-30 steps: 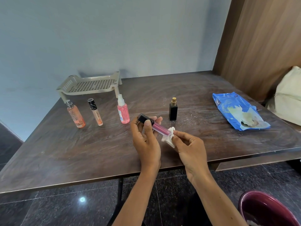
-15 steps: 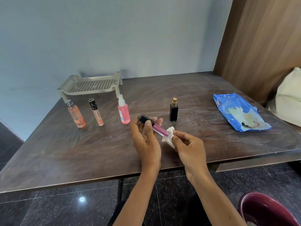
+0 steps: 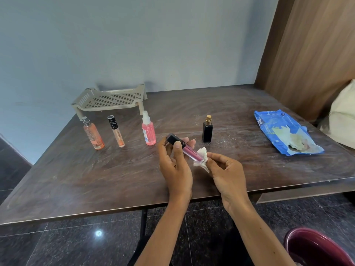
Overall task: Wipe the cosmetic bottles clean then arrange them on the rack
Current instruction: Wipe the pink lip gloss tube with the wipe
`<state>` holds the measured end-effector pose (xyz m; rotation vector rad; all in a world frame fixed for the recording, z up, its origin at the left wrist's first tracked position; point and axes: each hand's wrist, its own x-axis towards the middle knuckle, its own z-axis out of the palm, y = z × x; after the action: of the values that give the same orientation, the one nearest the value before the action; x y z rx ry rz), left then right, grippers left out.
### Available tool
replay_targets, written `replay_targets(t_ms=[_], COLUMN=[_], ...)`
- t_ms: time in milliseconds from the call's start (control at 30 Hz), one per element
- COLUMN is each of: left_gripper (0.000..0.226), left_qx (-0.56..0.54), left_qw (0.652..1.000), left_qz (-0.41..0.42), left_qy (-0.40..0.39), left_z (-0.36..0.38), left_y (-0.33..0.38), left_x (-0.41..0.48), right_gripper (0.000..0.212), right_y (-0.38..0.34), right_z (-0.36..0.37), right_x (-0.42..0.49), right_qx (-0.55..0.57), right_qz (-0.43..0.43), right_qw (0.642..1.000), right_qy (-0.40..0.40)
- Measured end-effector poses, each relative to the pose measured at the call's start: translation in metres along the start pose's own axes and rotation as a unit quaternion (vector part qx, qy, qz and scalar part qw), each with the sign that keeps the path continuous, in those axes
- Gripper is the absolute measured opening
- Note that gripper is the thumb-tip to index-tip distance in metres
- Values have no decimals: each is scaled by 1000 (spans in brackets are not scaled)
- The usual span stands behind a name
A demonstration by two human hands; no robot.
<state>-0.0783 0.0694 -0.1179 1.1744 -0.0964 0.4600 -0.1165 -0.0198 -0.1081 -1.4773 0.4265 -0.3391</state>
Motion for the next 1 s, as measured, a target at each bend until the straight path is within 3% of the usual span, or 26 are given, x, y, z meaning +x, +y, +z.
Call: replay_targets(t_ms=[333, 600, 1000], left_gripper=[37, 26, 28], left_qx=[-39, -21, -13], left_qw=[999, 1000, 1000], left_qz=[-8, 8, -4], left_qy=[12, 12, 9], left_z=[1, -1, -1], left_y=[3, -1, 0], left_x=[0, 1, 1], right_gripper=[14, 16, 12], right_y=[-6, 2, -2], right_z=[-3, 2, 2], right_x=[0, -4, 5], right_qx=[35, 23, 31], right_qz=[1, 16, 8], right_qw=[999, 1000, 999], right_qy=[12, -4, 2])
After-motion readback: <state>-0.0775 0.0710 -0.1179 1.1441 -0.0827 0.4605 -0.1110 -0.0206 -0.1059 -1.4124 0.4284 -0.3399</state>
